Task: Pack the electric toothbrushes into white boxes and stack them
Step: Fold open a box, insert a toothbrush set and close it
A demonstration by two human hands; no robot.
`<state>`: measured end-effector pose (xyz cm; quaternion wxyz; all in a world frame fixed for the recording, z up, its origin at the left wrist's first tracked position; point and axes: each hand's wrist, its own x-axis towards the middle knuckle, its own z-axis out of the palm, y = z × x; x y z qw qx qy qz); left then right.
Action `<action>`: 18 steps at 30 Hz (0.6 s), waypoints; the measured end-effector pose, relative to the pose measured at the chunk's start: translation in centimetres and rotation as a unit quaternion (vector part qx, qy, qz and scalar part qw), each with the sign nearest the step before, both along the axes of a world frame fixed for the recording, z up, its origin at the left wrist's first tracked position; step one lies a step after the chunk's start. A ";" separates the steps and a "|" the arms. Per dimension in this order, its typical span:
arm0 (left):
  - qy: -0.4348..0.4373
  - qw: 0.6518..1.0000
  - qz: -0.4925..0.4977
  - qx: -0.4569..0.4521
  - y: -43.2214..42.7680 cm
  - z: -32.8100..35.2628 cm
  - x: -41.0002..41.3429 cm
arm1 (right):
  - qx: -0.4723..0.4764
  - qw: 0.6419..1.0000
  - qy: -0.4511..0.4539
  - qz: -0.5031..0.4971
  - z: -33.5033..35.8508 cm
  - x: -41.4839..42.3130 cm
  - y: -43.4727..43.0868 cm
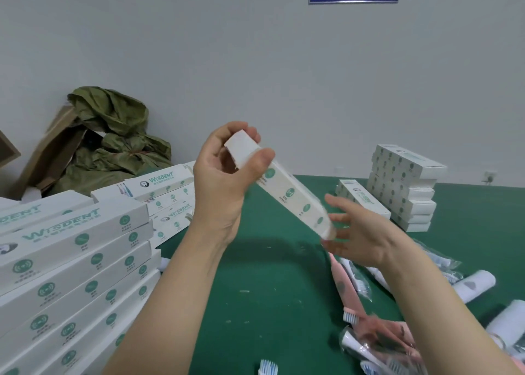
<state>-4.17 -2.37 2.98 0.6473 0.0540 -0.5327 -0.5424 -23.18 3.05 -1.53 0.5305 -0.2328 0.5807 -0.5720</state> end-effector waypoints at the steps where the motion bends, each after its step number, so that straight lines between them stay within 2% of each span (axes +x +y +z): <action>1: 0.013 1.000 -0.014 0.008 -0.2 0.0 0.1 | 0.010 1.000 -0.005 0.011 -0.3 0.1 0.1; 4: -0.011 1.000 -0.013 0.002 -0.6 -0.3 0.3 | -0.034 0.994 -0.101 0.012 -0.2 0.4 0.4; 5: -0.061 0.998 0.031 -0.003 -0.8 -0.4 0.4 | -0.070 0.990 -0.118 -0.028 0.0 0.3 0.4; 6: -0.146 0.982 0.118 -0.008 -1.2 -0.4 0.7 | -0.105 0.986 -0.096 -0.088 0.3 -0.1 0.4; 7: -0.258 0.936 0.239 -0.022 -1.5 -0.6 0.9 | -0.135 0.978 -0.038 -0.153 0.5 -0.4 0.5; 8: -0.350 0.874 0.335 -0.043 -1.8 -0.8 1.1 | -0.155 0.967 0.041 -0.199 0.8 -0.7 0.7; 9: -0.397 0.835 0.373 -0.071 -1.8 -1.0 1.1 | -0.164 0.952 0.120 -0.227 1.0 -0.8 0.9; 10: -0.415 0.827 0.366 -0.103 -1.6 -1.2 0.9 | -0.168 0.941 0.175 -0.237 1.2 -0.7 1.1; 12: -0.424 0.840 0.292 -0.172 -0.4 -1.4 -0.2 | -0.179 0.935 0.228 -0.205 1.9 0.5 1.4; 14: -0.451 0.829 0.225 -0.242 0.7 -1.7 -1.5 | -0.199 0.943 0.236 -0.126 2.3 2.2 1.5; 16: -0.461 0.816 0.200 -0.286 1.2 -2.1 -2.2 | -0.223 0.943 0.240 -0.055 2.5 3.2 1.5; 18: -0.445 0.829 0.188 -0.283 1.1 -2.3 -2.1 | -0.247 0.944 0.216 -0.018 2.6 3.3 1.7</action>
